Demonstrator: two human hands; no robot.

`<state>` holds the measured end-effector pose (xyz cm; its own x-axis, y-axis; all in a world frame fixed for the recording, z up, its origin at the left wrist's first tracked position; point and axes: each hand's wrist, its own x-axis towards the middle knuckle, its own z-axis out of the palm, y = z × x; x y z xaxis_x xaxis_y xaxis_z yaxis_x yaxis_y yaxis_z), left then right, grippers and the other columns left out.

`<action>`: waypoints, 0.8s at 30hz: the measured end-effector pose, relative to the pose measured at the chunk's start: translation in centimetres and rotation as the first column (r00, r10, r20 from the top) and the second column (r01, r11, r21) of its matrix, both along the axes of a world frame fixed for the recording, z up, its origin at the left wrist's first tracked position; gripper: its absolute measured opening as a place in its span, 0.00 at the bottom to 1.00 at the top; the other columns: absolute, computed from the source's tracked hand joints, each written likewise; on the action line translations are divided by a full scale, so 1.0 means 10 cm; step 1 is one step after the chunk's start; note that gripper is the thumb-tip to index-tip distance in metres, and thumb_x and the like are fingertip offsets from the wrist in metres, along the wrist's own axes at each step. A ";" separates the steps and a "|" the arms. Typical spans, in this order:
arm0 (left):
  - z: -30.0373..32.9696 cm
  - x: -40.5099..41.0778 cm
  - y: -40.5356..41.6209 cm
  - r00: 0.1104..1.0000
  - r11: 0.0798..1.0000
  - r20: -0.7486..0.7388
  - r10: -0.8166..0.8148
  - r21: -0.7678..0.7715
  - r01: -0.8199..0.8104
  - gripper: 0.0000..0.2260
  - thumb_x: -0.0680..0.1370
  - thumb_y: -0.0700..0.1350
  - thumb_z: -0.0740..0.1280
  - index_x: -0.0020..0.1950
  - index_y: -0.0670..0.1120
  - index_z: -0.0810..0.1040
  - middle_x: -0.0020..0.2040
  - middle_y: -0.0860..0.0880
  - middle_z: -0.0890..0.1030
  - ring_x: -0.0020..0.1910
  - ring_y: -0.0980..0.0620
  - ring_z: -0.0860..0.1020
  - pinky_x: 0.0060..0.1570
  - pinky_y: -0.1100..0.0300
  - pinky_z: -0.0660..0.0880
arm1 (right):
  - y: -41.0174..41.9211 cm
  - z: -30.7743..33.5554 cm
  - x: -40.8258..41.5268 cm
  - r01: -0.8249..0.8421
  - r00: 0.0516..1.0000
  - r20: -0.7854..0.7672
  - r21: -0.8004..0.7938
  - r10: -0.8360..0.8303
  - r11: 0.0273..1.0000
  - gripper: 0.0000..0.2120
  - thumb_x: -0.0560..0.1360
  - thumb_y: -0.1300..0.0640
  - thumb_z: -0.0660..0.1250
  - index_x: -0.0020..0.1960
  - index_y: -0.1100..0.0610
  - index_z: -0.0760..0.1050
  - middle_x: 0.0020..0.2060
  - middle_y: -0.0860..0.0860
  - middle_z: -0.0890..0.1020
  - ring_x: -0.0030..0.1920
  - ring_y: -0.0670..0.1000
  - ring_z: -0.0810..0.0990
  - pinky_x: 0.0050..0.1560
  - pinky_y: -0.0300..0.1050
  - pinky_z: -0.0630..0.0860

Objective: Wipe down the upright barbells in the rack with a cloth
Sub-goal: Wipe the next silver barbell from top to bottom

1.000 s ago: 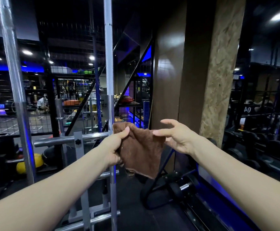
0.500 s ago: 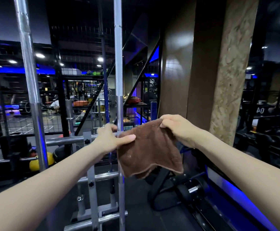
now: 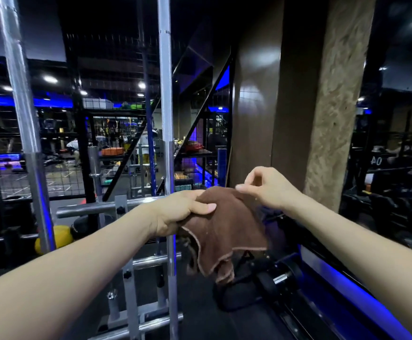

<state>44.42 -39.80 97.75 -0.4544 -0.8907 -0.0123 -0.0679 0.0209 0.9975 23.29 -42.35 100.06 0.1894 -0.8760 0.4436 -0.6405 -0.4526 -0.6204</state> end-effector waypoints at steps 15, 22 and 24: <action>0.85 0.22 -0.28 0.863 0.769 -0.095 0.497 -0.413 -0.488 0.23 0.60 0.49 0.79 0.48 0.45 0.73 0.41 0.48 0.77 0.36 0.55 0.77 0.42 0.59 0.77 | -0.23 0.43 0.34 -0.563 0.771 0.491 0.229 0.405 0.794 0.13 0.77 0.57 0.66 0.59 0.62 0.76 0.52 0.58 0.83 0.49 0.54 0.81 0.56 0.49 0.78; 1.19 0.29 -0.38 0.829 0.867 -0.415 0.376 -0.157 -0.473 0.05 0.72 0.44 0.70 0.46 0.45 0.80 0.37 0.47 0.84 0.35 0.51 0.81 0.36 0.60 0.78 | -0.62 1.01 0.93 -0.660 0.623 0.599 0.056 0.503 0.750 0.09 0.79 0.55 0.63 0.54 0.59 0.77 0.44 0.54 0.84 0.41 0.49 0.82 0.43 0.41 0.80; 1.43 0.43 -0.50 0.772 0.818 -0.467 0.430 -0.159 -0.552 0.02 0.76 0.39 0.67 0.45 0.44 0.79 0.35 0.46 0.83 0.30 0.51 0.81 0.32 0.61 0.79 | -0.76 1.17 1.07 -0.643 0.655 0.537 0.025 0.532 0.766 0.12 0.78 0.52 0.63 0.56 0.59 0.75 0.46 0.54 0.82 0.42 0.49 0.80 0.43 0.42 0.77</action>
<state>48.77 -44.84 112.08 0.1370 -0.9291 0.3436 0.2487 0.3680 0.8960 33.99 -49.95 111.78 0.5103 -0.7306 0.4536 0.1185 -0.4627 -0.8786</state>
